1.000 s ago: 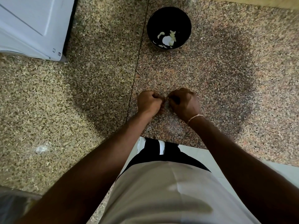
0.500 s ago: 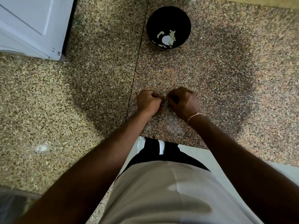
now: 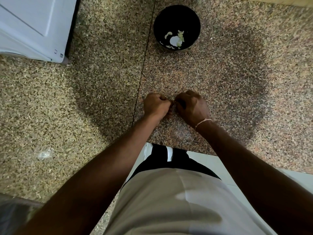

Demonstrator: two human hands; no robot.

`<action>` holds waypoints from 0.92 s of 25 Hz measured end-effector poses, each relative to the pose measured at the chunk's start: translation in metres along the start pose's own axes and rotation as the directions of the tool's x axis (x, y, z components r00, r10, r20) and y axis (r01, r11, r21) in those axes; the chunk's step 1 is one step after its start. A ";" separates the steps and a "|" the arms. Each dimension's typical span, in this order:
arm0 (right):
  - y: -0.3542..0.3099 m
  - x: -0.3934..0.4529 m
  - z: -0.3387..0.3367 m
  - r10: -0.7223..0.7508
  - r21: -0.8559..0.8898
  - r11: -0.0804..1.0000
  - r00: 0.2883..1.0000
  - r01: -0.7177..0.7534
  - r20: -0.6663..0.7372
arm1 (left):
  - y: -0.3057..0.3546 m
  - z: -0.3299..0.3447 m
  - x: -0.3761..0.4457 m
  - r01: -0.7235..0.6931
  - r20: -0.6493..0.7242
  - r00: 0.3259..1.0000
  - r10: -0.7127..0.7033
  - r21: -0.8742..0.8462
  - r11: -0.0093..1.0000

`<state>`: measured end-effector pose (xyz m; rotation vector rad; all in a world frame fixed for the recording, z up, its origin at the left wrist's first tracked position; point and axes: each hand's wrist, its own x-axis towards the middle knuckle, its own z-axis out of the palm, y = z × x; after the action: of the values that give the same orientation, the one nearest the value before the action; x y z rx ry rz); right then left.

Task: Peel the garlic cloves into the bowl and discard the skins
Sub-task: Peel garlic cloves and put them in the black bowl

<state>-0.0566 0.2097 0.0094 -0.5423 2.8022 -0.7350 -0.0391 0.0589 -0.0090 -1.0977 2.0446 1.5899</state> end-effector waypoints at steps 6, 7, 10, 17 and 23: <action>0.001 -0.005 0.006 -0.022 -0.034 0.999 1.000 0.021 -0.011 | -0.001 0.001 0.005 0.030 -0.003 1.000 -0.030 0.003 1.000; 0.002 -0.006 0.006 -0.030 -0.032 0.999 0.999 0.030 -0.016 | -0.001 0.001 0.006 0.034 -0.007 0.999 -0.034 0.003 0.999; 0.002 -0.006 0.008 -0.048 -0.033 0.998 0.998 0.047 -0.033 | -0.003 0.001 0.008 0.026 -0.022 0.999 -0.026 0.013 1.000; 0.004 -0.006 0.007 -0.072 -0.021 0.997 0.996 0.072 -0.044 | -0.001 0.002 0.005 -0.007 -0.009 1.000 0.007 0.041 0.999; 0.007 -0.006 0.008 -0.075 0.017 0.997 0.996 0.076 -0.054 | 0.002 0.000 0.001 0.006 0.016 1.000 -0.006 -0.011 1.000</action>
<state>-0.0514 0.2146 -0.0003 -0.6380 2.8343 -0.8020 -0.0412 0.0584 -0.0085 -1.0909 2.0229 1.6040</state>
